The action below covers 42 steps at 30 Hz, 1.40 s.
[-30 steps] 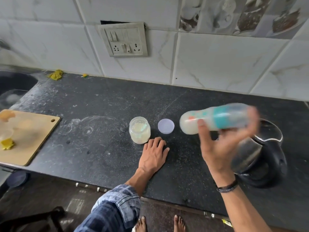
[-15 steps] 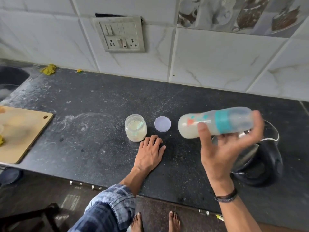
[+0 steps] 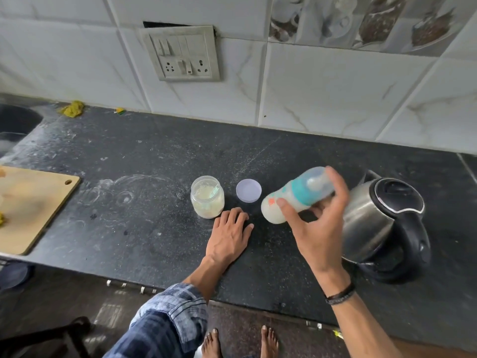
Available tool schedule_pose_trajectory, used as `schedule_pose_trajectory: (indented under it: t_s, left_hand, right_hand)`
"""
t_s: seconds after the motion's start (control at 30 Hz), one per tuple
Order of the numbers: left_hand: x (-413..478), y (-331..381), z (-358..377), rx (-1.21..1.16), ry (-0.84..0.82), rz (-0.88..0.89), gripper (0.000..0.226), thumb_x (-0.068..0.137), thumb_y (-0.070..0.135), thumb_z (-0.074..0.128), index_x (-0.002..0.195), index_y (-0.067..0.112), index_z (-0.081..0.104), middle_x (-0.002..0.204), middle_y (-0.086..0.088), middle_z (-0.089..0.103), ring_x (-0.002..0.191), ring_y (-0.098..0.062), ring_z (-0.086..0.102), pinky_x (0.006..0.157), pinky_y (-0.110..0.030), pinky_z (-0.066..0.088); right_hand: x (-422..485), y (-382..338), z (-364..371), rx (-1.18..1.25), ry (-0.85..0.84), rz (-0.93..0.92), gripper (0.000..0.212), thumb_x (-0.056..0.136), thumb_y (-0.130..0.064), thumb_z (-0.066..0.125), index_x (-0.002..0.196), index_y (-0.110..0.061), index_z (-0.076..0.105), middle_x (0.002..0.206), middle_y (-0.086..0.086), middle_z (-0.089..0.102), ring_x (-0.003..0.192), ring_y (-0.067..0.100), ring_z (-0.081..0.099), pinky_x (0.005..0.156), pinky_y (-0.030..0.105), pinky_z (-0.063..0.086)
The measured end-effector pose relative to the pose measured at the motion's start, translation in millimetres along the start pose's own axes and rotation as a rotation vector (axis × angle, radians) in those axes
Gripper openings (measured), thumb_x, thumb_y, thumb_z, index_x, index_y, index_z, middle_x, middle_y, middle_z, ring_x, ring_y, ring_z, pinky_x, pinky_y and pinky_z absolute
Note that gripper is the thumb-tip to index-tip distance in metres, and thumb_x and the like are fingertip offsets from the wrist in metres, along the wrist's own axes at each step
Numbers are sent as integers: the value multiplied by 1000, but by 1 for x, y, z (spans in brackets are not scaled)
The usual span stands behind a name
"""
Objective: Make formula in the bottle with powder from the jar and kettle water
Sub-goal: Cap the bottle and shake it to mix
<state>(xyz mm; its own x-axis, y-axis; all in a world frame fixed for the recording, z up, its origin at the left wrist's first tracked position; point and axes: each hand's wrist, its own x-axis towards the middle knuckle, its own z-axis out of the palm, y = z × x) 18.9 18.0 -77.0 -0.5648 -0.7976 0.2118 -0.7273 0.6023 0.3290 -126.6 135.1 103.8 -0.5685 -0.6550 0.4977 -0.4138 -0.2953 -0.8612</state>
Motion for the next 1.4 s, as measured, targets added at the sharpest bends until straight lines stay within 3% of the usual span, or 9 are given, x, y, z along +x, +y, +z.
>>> schedule_pose_trajectory:
  t_s: [0.17,0.3,0.47,0.6,0.77,0.93,1.07,1.23,1.4]
  left_hand:
    - [0,0,-1,13,-4,-3,31,106,47,43,120,22,56,127,3,53,106,-21,50,91,-39,43]
    - [0,0,-1,-1,-2,-5,31,106,47,44,120,22,56,127,3,53,107,-21,49,93,-39,43]
    - [0,0,-1,9,-7,-3,33,106,48,42,121,22,55,128,3,53,108,-21,50,93,-38,43]
    - [0,0,0,10,1,6,36,105,47,43,125,20,56,131,1,54,109,-23,51,93,-40,44]
    - [0,-1,1,2,4,-1,33,105,49,40,120,23,55,129,3,53,108,-22,50,92,-40,44]
    - [0,-3,4,2,-1,6,35,105,50,38,121,23,54,130,3,52,108,-21,50,93,-40,44]
    - [1,-2,4,2,7,0,33,106,50,39,120,24,54,128,4,52,106,-21,50,91,-40,44]
    - [0,-2,4,15,5,12,35,105,50,39,121,23,54,129,2,53,106,-23,50,91,-40,44]
    - [0,-2,3,7,20,3,31,105,48,43,118,23,55,126,3,53,104,-22,50,90,-40,45]
  right_hand:
    - [8,-4,-6,2,218,-382,87,93,-33,81,153,-19,21,156,-8,33,139,18,50,103,34,58]
    - [10,-2,0,3,-9,30,89,83,-30,89,149,-41,31,139,-25,54,117,14,68,92,53,62]
    - [9,-9,10,76,143,-250,88,89,-29,85,154,-36,26,154,-5,38,131,20,59,93,42,63]
    - [8,0,9,0,-98,27,88,85,-26,90,149,-37,31,137,-29,54,116,13,70,89,52,63]
    - [13,-9,6,167,129,-230,89,91,-27,85,154,-38,23,154,-16,42,132,26,60,94,45,63]
    - [14,-2,11,75,16,10,89,85,-21,89,149,-35,28,142,-7,51,122,25,67,93,56,61]
    - [15,-10,12,148,192,-281,90,91,-27,85,154,-37,22,156,-12,38,134,30,56,96,49,62]
    - [9,-6,14,72,-28,-30,89,84,-23,90,148,-35,29,143,-19,50,122,17,66,91,54,62]
    - [25,-20,12,158,192,-379,87,92,-25,83,152,-19,20,156,-22,36,136,20,55,94,43,63]
